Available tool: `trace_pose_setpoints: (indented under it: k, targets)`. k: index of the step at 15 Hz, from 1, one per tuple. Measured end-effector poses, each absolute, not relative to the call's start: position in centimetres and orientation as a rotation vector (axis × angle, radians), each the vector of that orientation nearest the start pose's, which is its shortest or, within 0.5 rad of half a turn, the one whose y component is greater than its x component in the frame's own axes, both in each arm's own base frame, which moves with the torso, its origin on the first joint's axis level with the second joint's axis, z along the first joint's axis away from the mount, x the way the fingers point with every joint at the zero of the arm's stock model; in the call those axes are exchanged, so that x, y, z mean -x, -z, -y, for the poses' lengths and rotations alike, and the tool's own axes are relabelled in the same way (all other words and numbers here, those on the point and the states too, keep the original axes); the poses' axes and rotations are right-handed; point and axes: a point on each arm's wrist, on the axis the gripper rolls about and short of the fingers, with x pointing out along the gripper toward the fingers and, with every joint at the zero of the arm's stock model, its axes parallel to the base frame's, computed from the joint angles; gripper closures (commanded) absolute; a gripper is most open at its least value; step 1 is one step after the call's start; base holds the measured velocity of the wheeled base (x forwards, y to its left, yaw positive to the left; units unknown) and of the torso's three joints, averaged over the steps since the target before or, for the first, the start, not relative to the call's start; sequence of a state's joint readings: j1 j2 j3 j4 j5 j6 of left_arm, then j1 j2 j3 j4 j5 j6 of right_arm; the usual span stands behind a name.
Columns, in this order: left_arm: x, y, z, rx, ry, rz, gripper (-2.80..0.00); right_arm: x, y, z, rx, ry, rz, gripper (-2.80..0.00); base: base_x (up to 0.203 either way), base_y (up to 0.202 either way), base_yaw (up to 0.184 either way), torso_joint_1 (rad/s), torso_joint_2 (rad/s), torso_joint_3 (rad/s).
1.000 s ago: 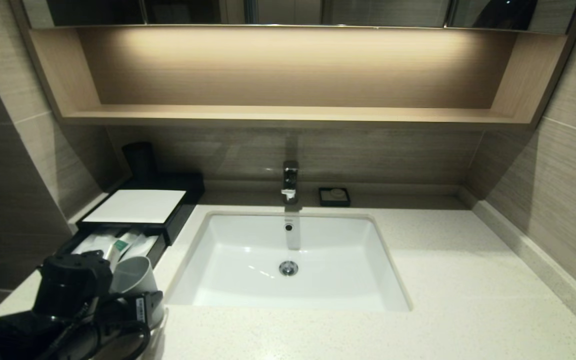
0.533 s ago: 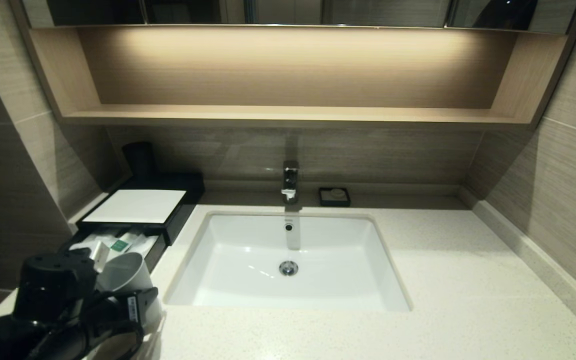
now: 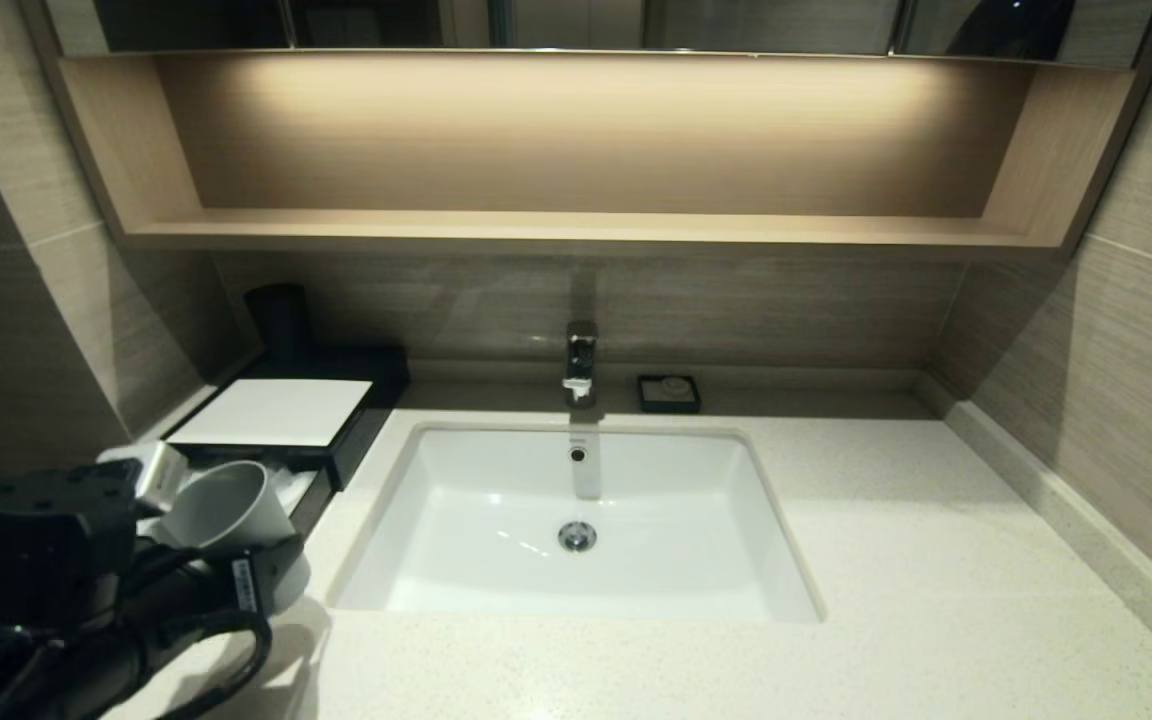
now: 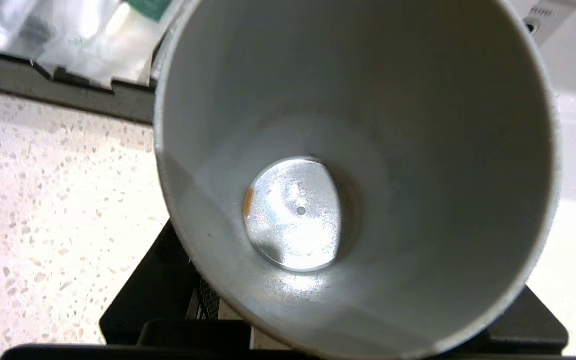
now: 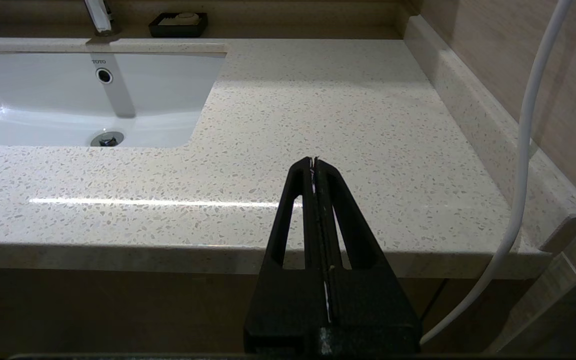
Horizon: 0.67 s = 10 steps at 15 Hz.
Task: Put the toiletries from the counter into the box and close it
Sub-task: Pick up the cup, then place the cup on the storage box
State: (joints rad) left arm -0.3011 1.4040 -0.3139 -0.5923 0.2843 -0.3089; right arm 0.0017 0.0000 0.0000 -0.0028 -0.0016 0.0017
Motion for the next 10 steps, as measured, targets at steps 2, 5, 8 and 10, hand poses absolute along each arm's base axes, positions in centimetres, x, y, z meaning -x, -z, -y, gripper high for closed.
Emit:
trace_pose_setpoints:
  k: [2,5,8,10]
  targets:
    - [-18.9,-14.1,5.1,0.163,-0.059,-0.452,0.0,2.3,-7.6,0.0,-0.002,0.0,0.003,0.0,0.0,0.0,0.0,0.0,0.0,0.0]
    - [-20.8,-16.7,5.2,0.176,-0.071,-0.408,0.0,2.3,-7.6,0.0,-0.002,-0.001,0.003,0.0,0.0,0.0,0.0,0.0,0.0,0.0]
    - [-23.1,-18.3,5.0,0.18,-0.105,-0.402,0.0,2.3,-7.6,0.0,-0.002,0.0,0.003,0.0,0.0,0.0,0.0,0.0,0.0,0.0]
    - [-24.7,-18.5,4.8,0.16,-0.124,-0.421,0.0,2.3,-7.6,0.0,-0.001,0.0,0.003,0.0,0.0,0.0,0.0,0.0,0.0,0.0]
